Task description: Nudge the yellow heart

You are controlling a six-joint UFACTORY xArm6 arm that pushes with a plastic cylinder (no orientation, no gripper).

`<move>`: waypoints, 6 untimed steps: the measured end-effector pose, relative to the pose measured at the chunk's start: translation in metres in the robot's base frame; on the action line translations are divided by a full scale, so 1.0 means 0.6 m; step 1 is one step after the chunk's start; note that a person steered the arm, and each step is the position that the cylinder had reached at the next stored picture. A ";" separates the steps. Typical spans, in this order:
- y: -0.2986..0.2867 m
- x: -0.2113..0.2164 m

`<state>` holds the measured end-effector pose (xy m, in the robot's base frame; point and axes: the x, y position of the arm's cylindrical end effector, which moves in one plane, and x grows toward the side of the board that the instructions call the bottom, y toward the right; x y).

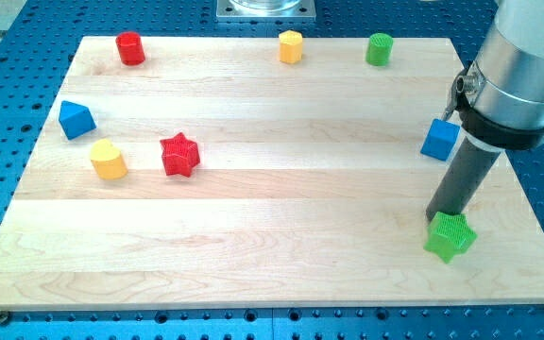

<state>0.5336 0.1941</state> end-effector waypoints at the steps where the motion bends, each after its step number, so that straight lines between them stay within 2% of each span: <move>1: -0.005 0.003; 2: -0.110 -0.048; 3: -0.276 -0.083; 4: -0.386 -0.176; 5: -0.499 -0.311; 6: -0.655 -0.242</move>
